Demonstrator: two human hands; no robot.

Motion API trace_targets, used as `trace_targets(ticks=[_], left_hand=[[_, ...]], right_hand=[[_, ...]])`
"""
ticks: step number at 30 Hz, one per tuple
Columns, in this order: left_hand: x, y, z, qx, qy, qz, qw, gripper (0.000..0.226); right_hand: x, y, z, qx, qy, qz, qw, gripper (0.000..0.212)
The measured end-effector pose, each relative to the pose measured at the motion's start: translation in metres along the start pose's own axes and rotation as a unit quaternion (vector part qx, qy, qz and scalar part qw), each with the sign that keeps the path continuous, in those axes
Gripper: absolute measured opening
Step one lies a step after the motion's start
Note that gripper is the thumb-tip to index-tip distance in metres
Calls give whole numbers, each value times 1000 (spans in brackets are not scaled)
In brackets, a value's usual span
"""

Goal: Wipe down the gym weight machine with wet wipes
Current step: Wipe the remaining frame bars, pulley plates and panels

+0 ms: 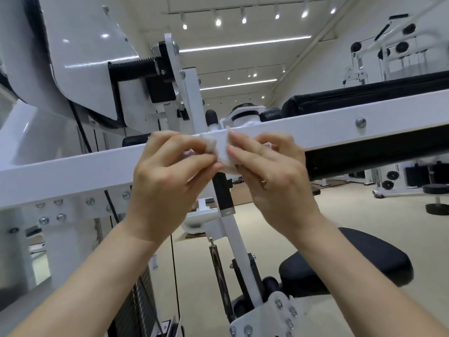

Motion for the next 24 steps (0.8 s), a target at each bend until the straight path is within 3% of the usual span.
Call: trace_targets(ticks=[2, 5, 10, 16, 19, 24], left_hand=[[8, 2, -4, -7, -9, 32, 999, 17], [26, 10, -9, 8, -30, 53, 998, 21], [36, 15, -10, 11, -61, -15, 998, 3], [-40, -37, 41, -67, -21, -116, 991, 15], [-72, -59, 61, -99, -20, -168, 981, 22], [-128, -82, 94, -100, -1, -248, 964, 14]], right_hand=[[-8, 11, -1, 16, 13, -32, 999, 18], [-22, 23, -3, 33, 19, 15, 999, 12], [-18, 2, -5, 5, 37, 65, 997, 10], [24, -61, -18, -45, 38, 113, 992, 34], [45, -112, -26, -87, 46, 117, 988, 31], [70, -185, -38, -106, 33, 53, 992, 37]])
Point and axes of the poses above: each hand's wrist, its own z-axis away from the middle knuckle, its own x-axis out of the palm, y = z × x, the point moved 10 cm from there along -z, towards the middle knuckle, and after that the axes turned 13 degrees about z, right-handed, at the moved point
